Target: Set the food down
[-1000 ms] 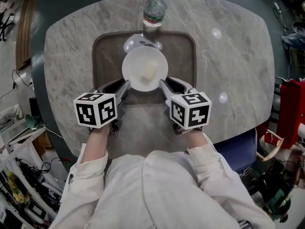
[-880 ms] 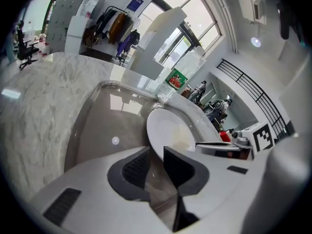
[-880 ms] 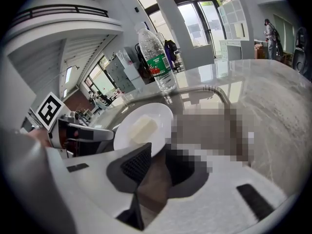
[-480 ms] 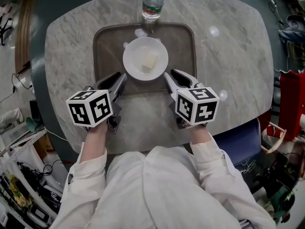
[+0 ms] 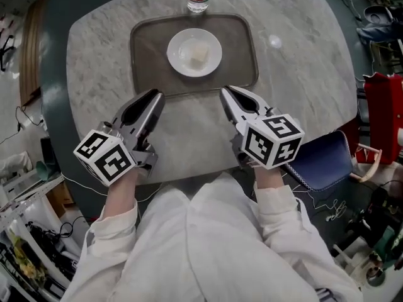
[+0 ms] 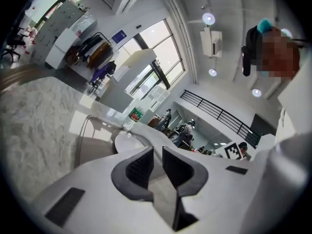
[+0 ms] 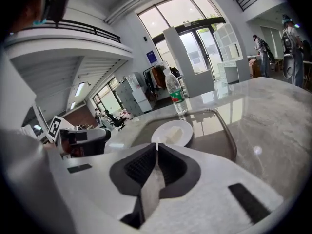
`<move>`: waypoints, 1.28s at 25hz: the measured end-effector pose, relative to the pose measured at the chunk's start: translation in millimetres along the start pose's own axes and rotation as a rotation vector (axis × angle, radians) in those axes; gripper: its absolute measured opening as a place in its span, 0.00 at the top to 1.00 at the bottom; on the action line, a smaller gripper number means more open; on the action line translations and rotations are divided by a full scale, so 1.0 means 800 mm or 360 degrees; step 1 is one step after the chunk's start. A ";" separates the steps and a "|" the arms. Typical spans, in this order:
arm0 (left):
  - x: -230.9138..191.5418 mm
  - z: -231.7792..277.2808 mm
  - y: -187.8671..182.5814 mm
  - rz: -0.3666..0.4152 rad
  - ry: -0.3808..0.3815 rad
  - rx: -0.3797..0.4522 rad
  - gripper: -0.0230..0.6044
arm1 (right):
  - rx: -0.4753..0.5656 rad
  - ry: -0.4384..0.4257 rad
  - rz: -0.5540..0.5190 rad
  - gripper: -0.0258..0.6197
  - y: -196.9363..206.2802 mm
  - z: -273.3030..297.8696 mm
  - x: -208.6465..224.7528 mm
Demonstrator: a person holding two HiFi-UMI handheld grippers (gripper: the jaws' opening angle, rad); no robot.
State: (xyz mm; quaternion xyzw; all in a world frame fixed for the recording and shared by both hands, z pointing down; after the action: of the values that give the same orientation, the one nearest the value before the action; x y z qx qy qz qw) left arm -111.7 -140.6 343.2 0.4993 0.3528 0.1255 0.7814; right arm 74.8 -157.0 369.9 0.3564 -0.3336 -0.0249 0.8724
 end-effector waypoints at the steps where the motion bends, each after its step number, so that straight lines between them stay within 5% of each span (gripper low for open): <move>1: 0.008 -0.010 -0.001 0.0029 0.0032 0.0011 0.87 | 0.0031 -0.0031 -0.0010 0.94 0.002 -0.011 -0.010; 10: 0.084 -0.093 0.003 0.0267 0.0434 0.0184 0.92 | 0.0177 -0.0230 -0.0130 0.96 0.047 -0.090 -0.092; 16: 0.125 -0.137 0.036 0.0349 0.0549 0.0139 0.92 | 0.0239 -0.0174 -0.0171 0.96 0.075 -0.135 -0.121; 32: 0.169 -0.152 0.056 0.0319 0.0483 0.0078 0.92 | 0.0109 -0.0370 -0.0346 0.96 0.107 -0.150 -0.176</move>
State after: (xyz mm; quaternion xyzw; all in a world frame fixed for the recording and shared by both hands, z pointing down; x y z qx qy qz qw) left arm -89.3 38.9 294.1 0.5262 0.4180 0.2679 0.6904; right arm 20.5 19.1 282.4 0.4146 -0.3925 -0.1488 0.8074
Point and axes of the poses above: the fingertips, and each gripper's own axes: z forward along the fingers, x to its right, y out of its underside, the point moved 4 cm from there along -z, backward along the fingers, and after that the axes turned 14 degrees about z, right-handed, at the moved point
